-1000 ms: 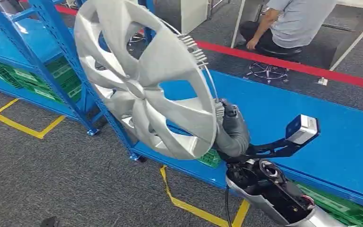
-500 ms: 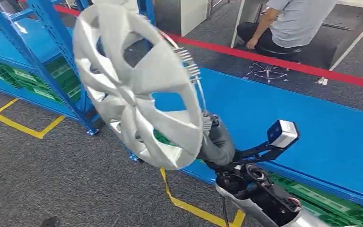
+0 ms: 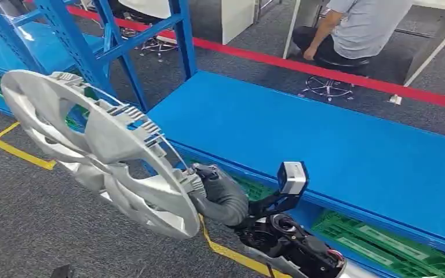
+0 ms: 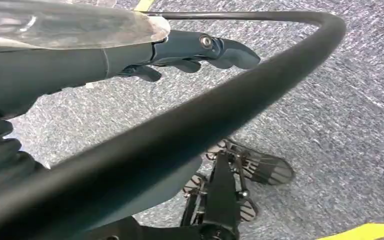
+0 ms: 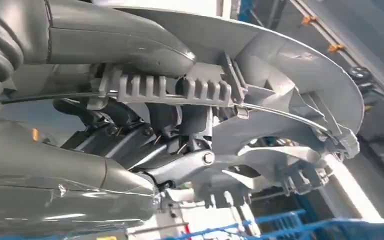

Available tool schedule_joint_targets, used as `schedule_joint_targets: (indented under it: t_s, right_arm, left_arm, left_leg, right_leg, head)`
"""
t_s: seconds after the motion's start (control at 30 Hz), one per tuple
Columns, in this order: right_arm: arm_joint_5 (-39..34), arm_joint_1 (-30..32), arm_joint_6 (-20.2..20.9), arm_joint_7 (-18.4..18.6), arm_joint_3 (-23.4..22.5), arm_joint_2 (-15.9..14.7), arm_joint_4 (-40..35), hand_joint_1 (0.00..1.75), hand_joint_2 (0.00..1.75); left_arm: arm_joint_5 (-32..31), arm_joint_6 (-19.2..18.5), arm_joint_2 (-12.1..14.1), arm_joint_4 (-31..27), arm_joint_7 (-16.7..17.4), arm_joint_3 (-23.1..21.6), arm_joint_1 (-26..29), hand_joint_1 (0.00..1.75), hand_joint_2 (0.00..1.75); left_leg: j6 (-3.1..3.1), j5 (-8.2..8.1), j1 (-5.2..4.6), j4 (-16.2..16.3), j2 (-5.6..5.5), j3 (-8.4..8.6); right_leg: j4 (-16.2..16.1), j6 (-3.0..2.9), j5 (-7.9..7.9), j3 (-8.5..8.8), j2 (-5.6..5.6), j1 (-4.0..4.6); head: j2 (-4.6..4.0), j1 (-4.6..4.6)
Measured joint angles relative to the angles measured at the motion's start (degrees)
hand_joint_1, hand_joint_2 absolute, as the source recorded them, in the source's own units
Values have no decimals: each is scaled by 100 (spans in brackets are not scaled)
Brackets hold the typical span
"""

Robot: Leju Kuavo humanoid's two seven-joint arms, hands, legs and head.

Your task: Take the parts from the cabinet and place them on the table.

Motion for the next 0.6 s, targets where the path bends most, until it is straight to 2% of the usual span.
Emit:
schedule_joint_targets:
  t_s: [0.3, 0.6]
  right_arm:
    - [260, -36, 310, 238, 273, 138, 291, 175, 175]
    - [400, -119, 350, 205, 448, 208, 531, 175, 175]
  left_arm:
    - [28, 39, 0, 0, 20, 0, 0, 0, 175]
    - [68, 50, 0, 0, 22, 2, 0, 0, 175]
  left_leg:
    - [0, 0, 0, 0, 0, 0]
    - [0, 0, 0, 0, 0, 1]
  right_leg:
    - [0, 0, 0, 1, 0, 4]
    - [0, -1, -1, -2, 0, 5]
  head:
    - [0, 0]
    - [0, 0]
